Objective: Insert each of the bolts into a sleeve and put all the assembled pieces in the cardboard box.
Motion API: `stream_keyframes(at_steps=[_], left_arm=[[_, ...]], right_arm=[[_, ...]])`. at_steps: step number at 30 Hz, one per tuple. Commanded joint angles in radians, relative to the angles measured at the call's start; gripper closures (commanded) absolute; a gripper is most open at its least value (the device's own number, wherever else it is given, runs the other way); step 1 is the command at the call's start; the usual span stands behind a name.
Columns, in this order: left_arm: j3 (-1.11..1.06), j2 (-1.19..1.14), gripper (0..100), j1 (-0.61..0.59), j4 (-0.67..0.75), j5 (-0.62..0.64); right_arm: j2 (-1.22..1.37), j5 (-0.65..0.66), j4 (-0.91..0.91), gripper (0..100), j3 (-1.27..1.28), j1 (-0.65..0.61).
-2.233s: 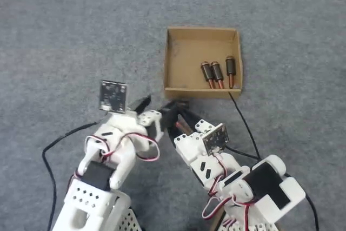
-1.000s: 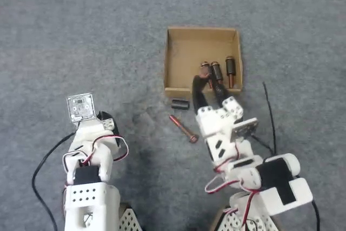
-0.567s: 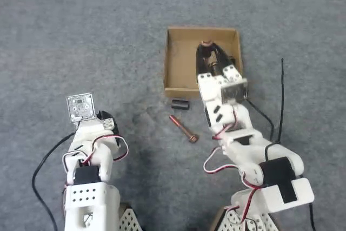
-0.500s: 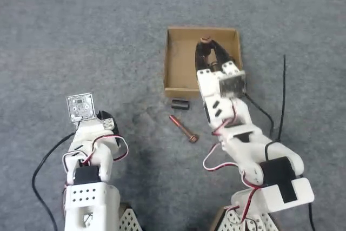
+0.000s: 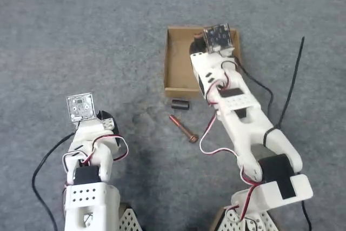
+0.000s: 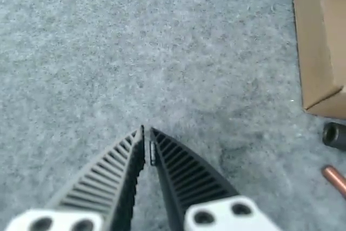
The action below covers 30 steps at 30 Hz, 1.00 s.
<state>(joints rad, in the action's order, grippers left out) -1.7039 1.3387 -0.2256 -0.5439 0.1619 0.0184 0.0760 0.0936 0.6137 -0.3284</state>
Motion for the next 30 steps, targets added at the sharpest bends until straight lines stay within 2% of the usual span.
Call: stream_keyframes(at_steps=[1,11,16,21,30], left_arm=[[0.012,-0.006,99,-0.005,0.028,-0.015],[0.012,-0.006,99,-0.005,0.028,-0.015],[0.012,-0.006,99,-0.005,0.028,-0.015],[0.012,-0.006,99,-0.005,0.028,-0.015],[0.012,-0.006,99,-0.005,0.028,-0.015]], right_arm=[[0.012,0.009,-0.108,99.1,-0.157,-0.008],[0.166,0.011,-0.598,99.1,-0.549,-0.024],[0.243,0.011,-0.782,99.0,-0.690,-0.024],[0.331,0.009,-0.878,99.0,-0.778,-0.025],[0.440,0.009,-0.891,98.9,-0.838,-0.064]])
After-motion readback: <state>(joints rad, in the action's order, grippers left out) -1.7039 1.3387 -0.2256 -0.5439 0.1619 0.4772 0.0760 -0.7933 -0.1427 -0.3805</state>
